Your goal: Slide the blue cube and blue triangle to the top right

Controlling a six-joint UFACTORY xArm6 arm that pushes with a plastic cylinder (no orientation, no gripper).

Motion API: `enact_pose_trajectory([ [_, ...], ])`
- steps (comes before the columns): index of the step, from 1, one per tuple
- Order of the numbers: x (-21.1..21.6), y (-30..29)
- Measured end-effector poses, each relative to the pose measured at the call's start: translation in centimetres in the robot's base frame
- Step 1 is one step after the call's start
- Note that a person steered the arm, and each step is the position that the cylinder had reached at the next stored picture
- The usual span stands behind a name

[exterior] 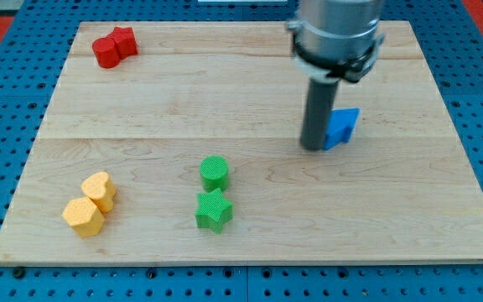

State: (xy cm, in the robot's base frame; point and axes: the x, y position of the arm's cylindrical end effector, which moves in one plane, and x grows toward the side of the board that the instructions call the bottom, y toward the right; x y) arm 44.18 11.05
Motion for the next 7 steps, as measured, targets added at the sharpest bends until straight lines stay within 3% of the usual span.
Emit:
enact_pose_trajectory([
  [1,-2.3,4.9],
  [4,-3.3,12.2],
  [7,-14.1,13.3],
])
